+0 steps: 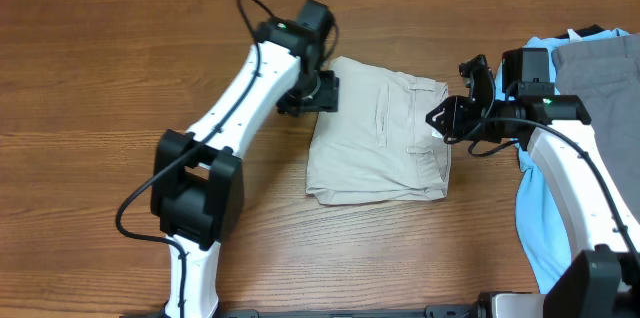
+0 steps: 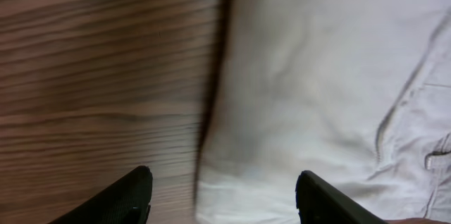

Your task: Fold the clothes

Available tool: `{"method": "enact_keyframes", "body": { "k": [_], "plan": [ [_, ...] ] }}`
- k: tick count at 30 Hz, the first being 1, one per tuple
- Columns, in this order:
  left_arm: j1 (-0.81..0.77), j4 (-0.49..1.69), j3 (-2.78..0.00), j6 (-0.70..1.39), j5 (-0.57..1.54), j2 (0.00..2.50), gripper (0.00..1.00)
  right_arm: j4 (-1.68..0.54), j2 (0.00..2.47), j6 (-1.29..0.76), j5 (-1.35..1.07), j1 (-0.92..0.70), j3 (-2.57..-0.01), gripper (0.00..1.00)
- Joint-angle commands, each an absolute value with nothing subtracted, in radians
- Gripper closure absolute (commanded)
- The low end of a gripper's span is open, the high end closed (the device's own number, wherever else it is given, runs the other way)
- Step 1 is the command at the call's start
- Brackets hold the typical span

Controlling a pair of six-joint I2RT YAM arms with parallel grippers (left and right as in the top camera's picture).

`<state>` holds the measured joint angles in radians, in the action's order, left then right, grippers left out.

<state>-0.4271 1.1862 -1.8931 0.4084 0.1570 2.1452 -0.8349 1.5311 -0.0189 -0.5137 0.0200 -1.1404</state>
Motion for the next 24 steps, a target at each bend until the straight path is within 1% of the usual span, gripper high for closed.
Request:
{"method": "enact_keyframes", "body": {
  "k": [1,7,9,14,20,24],
  "plan": [
    [-0.4,1.216,-1.917,0.365,0.204,2.092,0.32,-0.738,1.615,0.009,-0.438,0.024,-1.15,0.68],
    [-0.406,1.251,-1.917,0.351,0.202,2.092,0.32,-0.54,1.762,0.009,-0.437,0.024,-1.15,0.57],
    [-0.412,1.253,-1.917,0.35,0.202,2.092,0.31,-0.497,1.805,0.008,-0.438,0.024,-1.15,0.54],
    [-0.421,1.253,-1.917,0.336,0.203,2.092,0.32,-0.454,1.864,0.008,-0.438,0.024,-1.15,0.54],
    [-0.422,1.253,-1.917,0.337,0.203,2.092,0.32,-0.455,1.867,0.008,-0.437,0.028,-1.15,0.55],
    [-0.431,1.253,-1.917,0.336,0.202,2.092,0.32,-0.462,1.867,0.003,-0.438,0.049,-1.15,0.53]
  ]
}}
